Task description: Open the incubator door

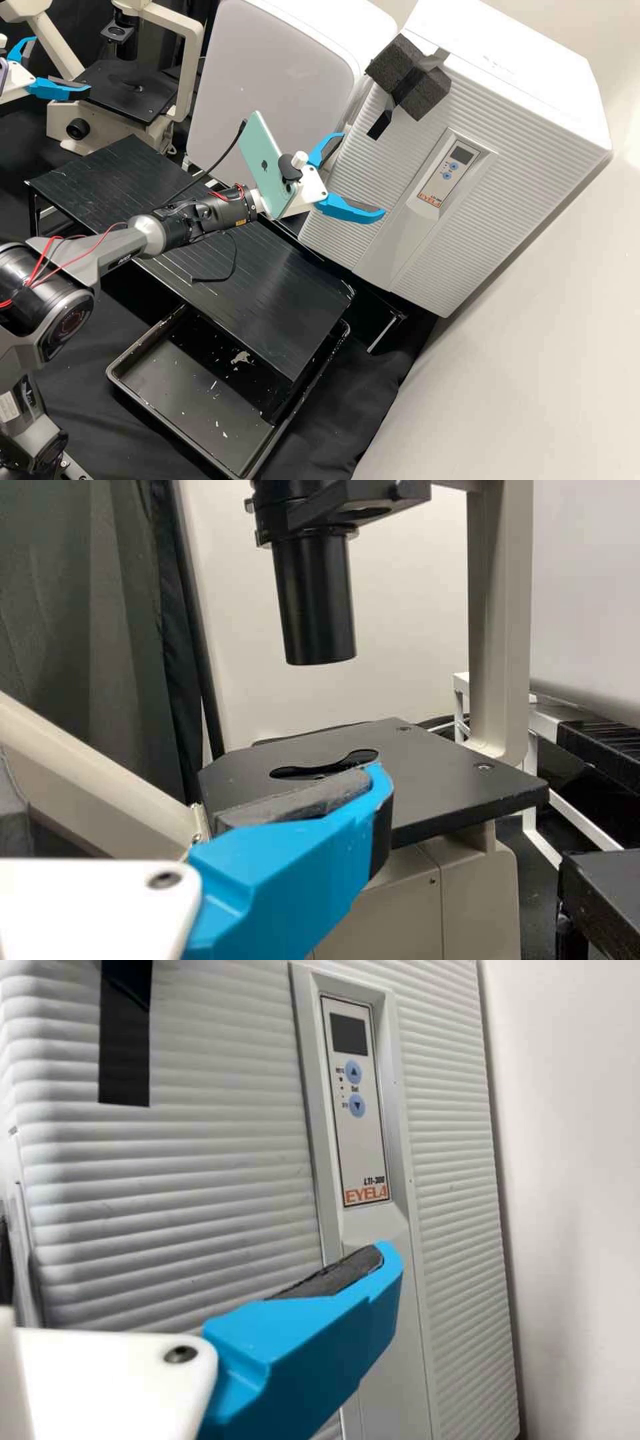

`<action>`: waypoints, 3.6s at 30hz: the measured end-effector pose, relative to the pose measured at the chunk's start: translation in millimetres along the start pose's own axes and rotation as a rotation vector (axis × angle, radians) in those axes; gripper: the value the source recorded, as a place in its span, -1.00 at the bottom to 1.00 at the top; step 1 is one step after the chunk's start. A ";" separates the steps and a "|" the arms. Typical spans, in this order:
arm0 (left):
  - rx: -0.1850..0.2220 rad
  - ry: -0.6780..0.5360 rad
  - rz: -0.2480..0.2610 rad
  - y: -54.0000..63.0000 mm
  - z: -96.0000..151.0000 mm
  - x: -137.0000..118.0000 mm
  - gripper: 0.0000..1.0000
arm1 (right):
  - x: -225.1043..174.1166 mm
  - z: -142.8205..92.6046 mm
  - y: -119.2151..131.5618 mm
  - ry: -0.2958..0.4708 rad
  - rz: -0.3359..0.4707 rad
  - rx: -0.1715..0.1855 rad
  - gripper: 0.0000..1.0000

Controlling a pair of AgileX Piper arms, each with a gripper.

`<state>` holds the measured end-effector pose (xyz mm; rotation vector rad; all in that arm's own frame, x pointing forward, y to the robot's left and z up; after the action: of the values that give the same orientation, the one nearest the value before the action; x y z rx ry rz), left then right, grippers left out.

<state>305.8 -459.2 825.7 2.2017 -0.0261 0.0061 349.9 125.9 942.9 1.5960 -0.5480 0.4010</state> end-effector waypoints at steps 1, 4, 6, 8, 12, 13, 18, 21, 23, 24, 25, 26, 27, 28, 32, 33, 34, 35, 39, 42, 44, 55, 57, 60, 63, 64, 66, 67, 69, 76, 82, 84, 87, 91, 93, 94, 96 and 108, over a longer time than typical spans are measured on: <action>0.000 0.000 0.000 0.0 0.0 0.0 1.00 | 0.0 0.0 0.0 0.000 0.000 0.000 1.00; 0.000 0.000 0.000 0.0 0.0 0.0 1.00 | 0.0 0.2 0.0 -0.002 0.000 0.002 1.00; 0.000 0.000 0.000 0.0 0.0 0.0 1.00 | 0.0 1.0 0.2 -0.011 0.002 0.007 1.00; 0.000 0.000 0.000 0.0 0.0 0.0 1.00 | 0.0 1.9 0.4 -0.021 0.005 0.013 1.00; 0.000 0.000 0.000 0.0 0.0 0.0 1.00 | 0.9 3.8 1.6 -0.031 0.008 0.009 1.00; 0.000 0.000 0.000 0.0 0.0 0.0 1.00 | 1.2 4.4 2.0 -0.033 0.007 0.006 1.00; 0.000 0.000 0.000 0.0 0.0 0.0 1.00 | 1.5 4.9 2.4 -0.034 0.007 0.005 -1.00; 0.000 0.000 0.000 0.0 0.0 0.0 1.00 | 1.5 4.9 2.4 -0.034 0.007 0.005 -1.00; 0.000 0.000 0.000 0.0 0.0 0.0 1.00 | 1.5 5.0 1.9 -0.035 0.002 0.005 -1.00; 0.000 0.000 0.000 0.0 0.0 0.0 1.00 | 1.5 5.1 1.7 -0.036 0.000 0.005 -1.00; 0.000 0.000 0.000 0.0 0.0 0.0 1.00 | 1.5 5.1 1.7 -0.036 0.000 0.005 -1.00; 0.000 0.000 0.000 0.0 0.0 0.0 1.00 | 1.5 5.1 1.5 -0.036 -0.002 0.005 -1.00; 0.000 0.000 0.000 0.0 0.0 0.0 1.00 | 1.5 5.2 1.3 -0.036 -0.004 0.005 -1.00; 0.000 0.000 0.000 0.0 0.0 0.0 1.00 | 1.5 5.2 1.2 -0.037 -0.005 0.005 -1.00; 0.000 0.000 0.000 0.0 0.0 0.0 1.00 | 1.4 4.7 1.7 -0.036 -0.005 0.006 -1.00; 0.000 0.000 0.000 0.0 0.0 0.0 1.00 | 1.4 4.7 1.7 -0.036 -0.005 0.006 -1.00; 0.000 0.000 0.000 0.0 0.0 0.0 1.00 | 1.4 4.8 1.5 -0.036 -0.008 0.006 -1.00; 0.000 0.000 0.000 0.0 0.0 0.0 1.00 | 1.3 4.4 1.5 -0.035 -0.012 0.006 -1.00; 0.000 0.000 0.000 0.0 0.0 0.0 1.00 | 1.3 3.8 1.3 -0.028 -0.014 -0.002 -1.00; 0.000 0.000 0.000 0.0 0.0 0.0 1.00 | 0.5 2.1 1.8 -0.025 -0.022 0.001 -1.00; 0.000 0.000 0.000 0.0 0.0 0.0 1.00 | -0.5 0.3 1.2 -0.022 -0.030 0.002 -1.00; 0.000 0.000 0.000 0.0 0.0 0.0 1.00 | -4.1 -3.7 -2.5 -0.024 -0.041 -0.011 -1.00; 0.000 0.000 0.000 0.0 0.0 0.0 1.00 | -4.1 -3.7 -2.5 -0.024 -0.042 -0.018 -1.00; 0.000 0.000 0.000 0.0 0.0 0.0 1.00 | -4.4 -4.1 -2.9 -0.023 -0.043 -0.025 -1.00; 0.000 0.000 0.000 0.0 0.0 0.0 1.00 | -4.6 -4.3 -3.2 -0.022 -0.044 -0.029 -1.00; 0.000 0.000 0.000 0.0 0.0 0.0 1.00 | -4.6 -4.3 -3.2 -0.022 -0.044 -0.029 -1.00; 0.000 0.000 0.000 0.0 0.0 0.0 1.00 | -4.6 -4.4 -3.4 -0.021 -0.046 -0.032 -1.00; 0.000 0.000 0.000 0.0 0.0 0.0 1.00 | -4.6 -4.5 -3.6 -0.019 -0.048 -0.033 -1.00; 0.000 0.000 0.000 0.0 0.0 0.0 1.00 | -4.6 -4.6 -3.9 -0.018 -0.053 -0.035 -1.00; 0.000 0.000 0.000 0.0 0.0 0.0 1.00 | -4.8 -4.9 -4.3 -0.017 -0.054 -0.042 -1.00; 0.000 0.000 0.000 0.0 0.0 0.0 1.00 | -5.5 -6.6 -2.7 -0.015 -0.062 -0.046 -1.00; 0.000 0.000 0.000 0.0 0.0 0.0 1.00 | -6.0 -8.0 -0.2 -0.013 -0.065 -0.044 -1.00; 0.000 0.000 0.000 0.0 0.0 0.0 1.00 | -7.5 -6.8 1.4 -0.016 -0.073 -0.046 -1.00; 0.000 0.000 0.000 0.0 0.0 0.0 1.00 | -13.8 -5.9 9.8 -0.014 -0.068 -0.052 -1.00; 0.000 0.000 0.000 0.0 0.0 0.0 1.00 | -19.2 -5.1 14.2 -0.015 -0.069 -0.052 -1.00; 0.000 0.000 0.000 0.0 0.0 0.0 1.00 | -21.5 -5.4 16.9 -0.013 -0.067 -0.050 -1.00; 0.000 0.000 0.000 0.0 0.0 0.0 1.00 | -26.0 -4.2 20.5 -0.014 -0.067 -0.051 -1.00; 0.000 0.000 0.000 0.0 0.0 0.0 1.00 | -74.7 3.6 70.6 -0.019 0.013 0.003 1.00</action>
<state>305.8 -459.2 825.7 2.2017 -0.0261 0.0061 248.3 127.2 958.9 1.6012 -0.5727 0.3963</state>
